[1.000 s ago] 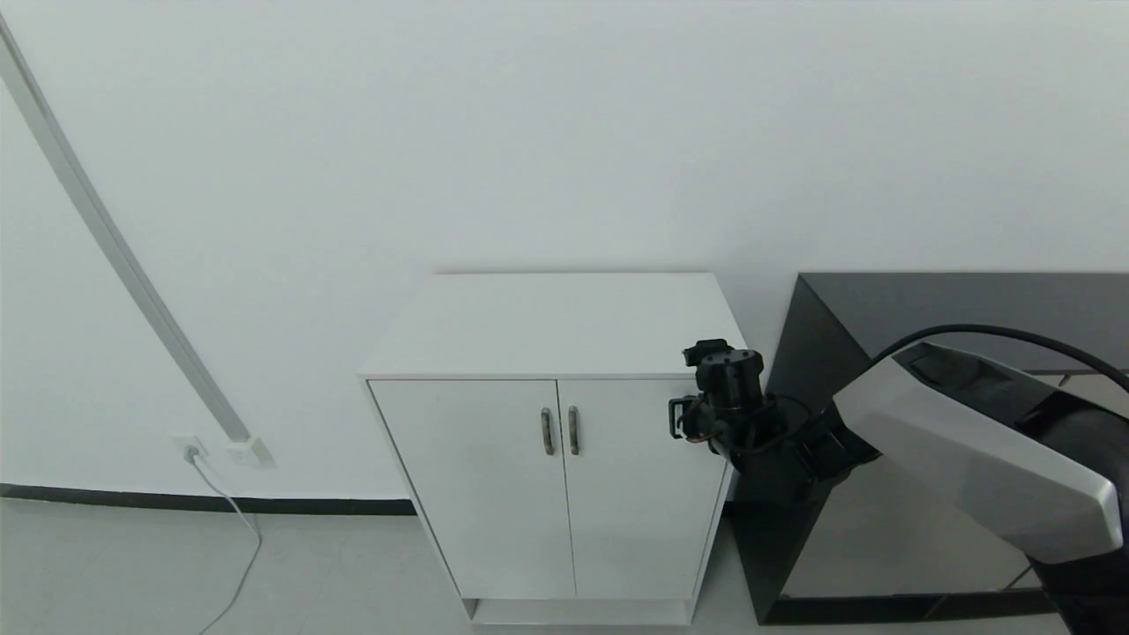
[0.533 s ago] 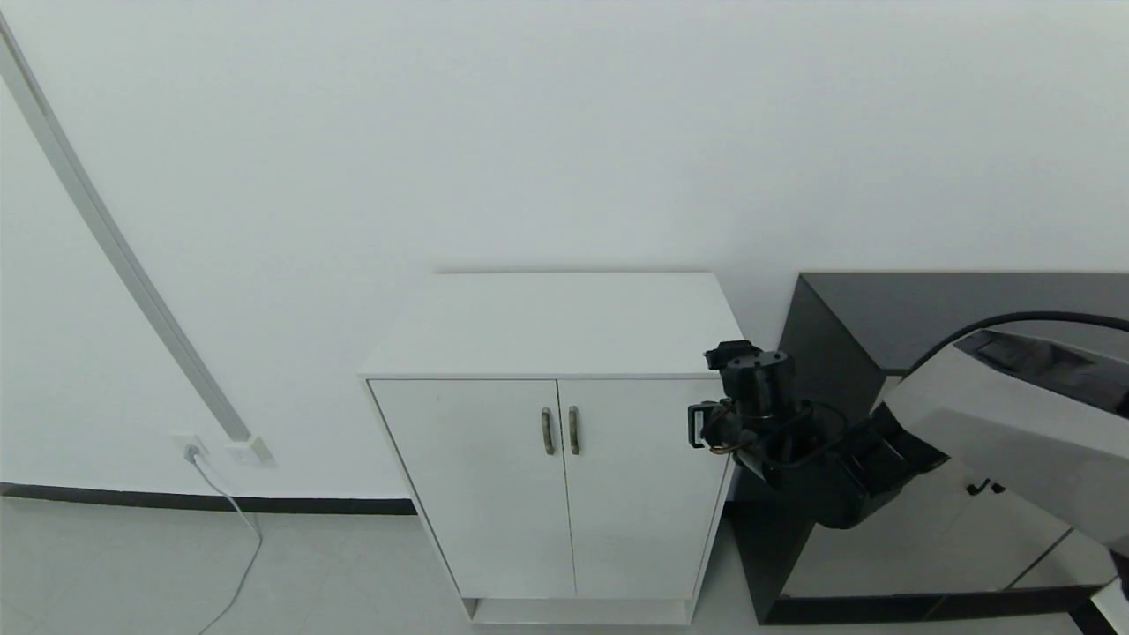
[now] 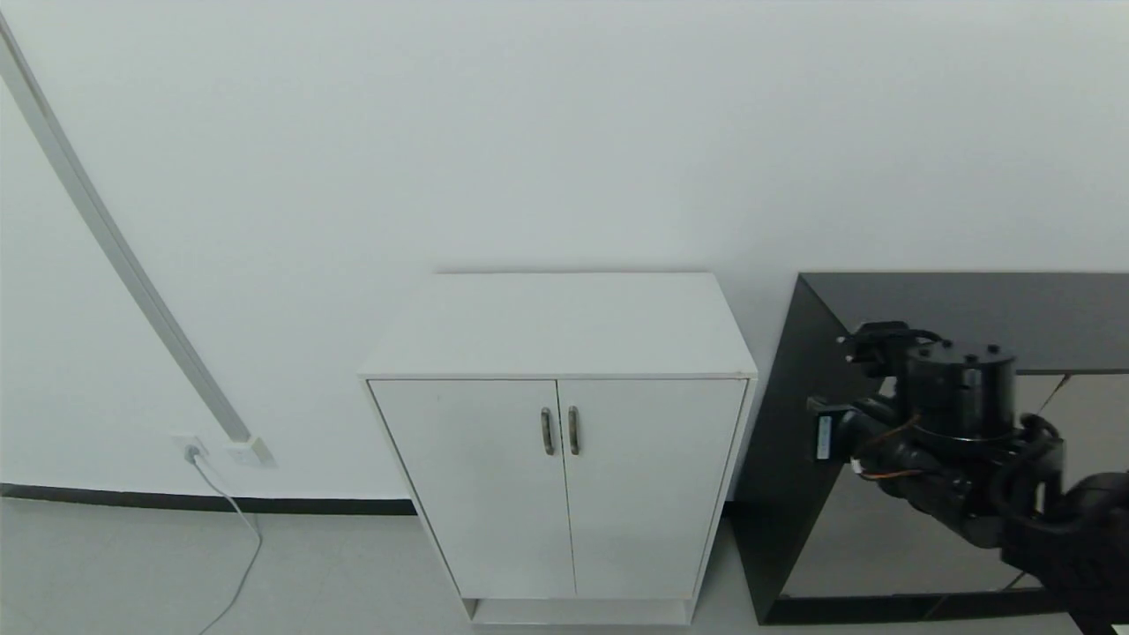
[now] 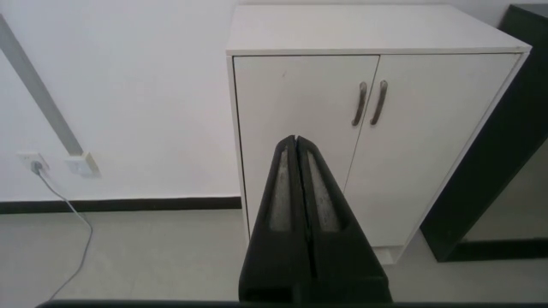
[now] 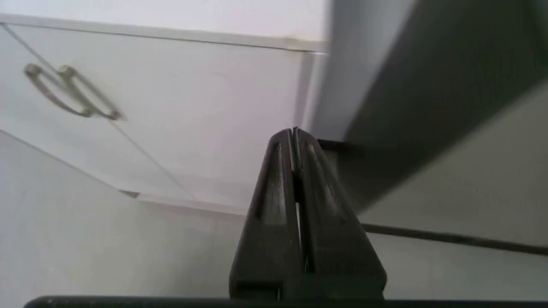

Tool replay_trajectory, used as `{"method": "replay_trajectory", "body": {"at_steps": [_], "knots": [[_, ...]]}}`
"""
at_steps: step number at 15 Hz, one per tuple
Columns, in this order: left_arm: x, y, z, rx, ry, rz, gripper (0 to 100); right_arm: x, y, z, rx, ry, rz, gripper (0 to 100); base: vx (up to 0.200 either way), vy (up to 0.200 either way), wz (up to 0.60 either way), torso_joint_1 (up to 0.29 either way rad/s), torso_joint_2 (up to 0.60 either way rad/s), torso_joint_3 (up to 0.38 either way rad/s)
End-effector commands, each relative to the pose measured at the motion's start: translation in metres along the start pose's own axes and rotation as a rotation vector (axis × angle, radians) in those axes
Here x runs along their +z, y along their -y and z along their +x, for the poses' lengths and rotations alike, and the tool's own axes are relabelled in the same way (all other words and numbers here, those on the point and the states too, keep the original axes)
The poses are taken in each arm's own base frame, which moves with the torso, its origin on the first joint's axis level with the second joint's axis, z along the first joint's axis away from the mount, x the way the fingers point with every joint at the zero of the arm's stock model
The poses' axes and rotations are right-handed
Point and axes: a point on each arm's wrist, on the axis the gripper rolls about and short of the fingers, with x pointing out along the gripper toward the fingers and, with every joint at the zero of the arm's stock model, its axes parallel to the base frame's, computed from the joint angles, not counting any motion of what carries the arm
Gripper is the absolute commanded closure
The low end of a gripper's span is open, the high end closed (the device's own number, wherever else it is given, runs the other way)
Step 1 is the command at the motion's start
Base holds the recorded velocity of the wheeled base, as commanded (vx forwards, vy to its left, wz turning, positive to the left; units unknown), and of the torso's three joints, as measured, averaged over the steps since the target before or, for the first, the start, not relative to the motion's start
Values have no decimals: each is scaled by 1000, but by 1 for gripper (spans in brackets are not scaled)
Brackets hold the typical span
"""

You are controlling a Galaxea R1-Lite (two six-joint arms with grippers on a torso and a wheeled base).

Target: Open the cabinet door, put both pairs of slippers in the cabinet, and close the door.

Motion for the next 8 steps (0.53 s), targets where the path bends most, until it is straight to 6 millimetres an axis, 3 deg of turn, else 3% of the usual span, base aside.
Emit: {"method": "replay_trajectory", "body": {"at_steps": [1,8], "knots": [[0,0,0,0,1,1,100,5,45,-65,-77,80,19,100,0,0,0,0,0,0],[0,0,0,0,1,1,100,-41,84,-174,-104,73,8,100,0,0,0,0,0,0]]}}
